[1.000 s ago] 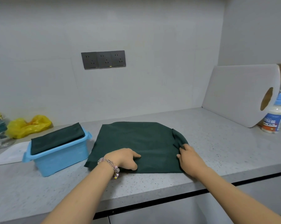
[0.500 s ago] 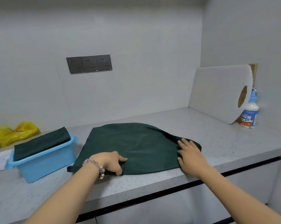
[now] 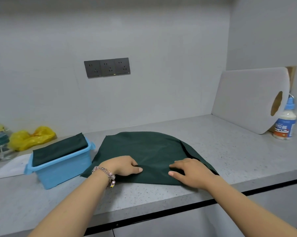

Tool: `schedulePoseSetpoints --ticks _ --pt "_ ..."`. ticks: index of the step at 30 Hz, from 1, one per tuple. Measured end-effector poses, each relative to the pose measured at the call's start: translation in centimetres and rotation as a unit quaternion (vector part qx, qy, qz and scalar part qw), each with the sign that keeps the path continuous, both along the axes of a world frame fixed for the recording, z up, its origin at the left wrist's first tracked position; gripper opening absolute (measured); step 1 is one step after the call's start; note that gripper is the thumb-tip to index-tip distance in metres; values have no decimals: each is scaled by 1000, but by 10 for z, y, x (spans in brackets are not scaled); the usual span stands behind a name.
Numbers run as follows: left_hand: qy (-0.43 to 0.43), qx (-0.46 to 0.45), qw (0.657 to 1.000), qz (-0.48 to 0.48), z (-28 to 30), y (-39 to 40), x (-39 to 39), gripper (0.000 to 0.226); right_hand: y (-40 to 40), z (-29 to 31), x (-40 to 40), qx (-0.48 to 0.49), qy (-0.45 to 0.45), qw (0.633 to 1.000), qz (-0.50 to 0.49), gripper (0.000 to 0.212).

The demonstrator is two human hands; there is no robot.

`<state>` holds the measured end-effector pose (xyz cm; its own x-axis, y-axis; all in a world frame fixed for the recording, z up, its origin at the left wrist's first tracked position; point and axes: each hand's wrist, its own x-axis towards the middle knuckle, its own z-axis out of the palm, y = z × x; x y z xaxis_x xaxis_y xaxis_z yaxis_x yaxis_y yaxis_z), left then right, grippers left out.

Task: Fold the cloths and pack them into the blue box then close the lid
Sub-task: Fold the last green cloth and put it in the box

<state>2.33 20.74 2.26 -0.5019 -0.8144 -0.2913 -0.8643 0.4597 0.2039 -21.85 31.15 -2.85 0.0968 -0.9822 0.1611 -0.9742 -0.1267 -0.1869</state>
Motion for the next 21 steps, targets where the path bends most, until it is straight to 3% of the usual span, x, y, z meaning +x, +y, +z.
schedulePoseSetpoints --ticks 6,12,21 --pt "-7 27 999 17 -1 -19 -11 79 -29 -10 15 7 -11 1000 19 46" --pt "7 -29 1000 2 -8 -53 -30 44 -70 -7 17 -14 -15 1000 14 41" --pt "71 -108 990 53 -37 -127 -68 51 -169 -4 -15 -63 -9 990 -129 39"
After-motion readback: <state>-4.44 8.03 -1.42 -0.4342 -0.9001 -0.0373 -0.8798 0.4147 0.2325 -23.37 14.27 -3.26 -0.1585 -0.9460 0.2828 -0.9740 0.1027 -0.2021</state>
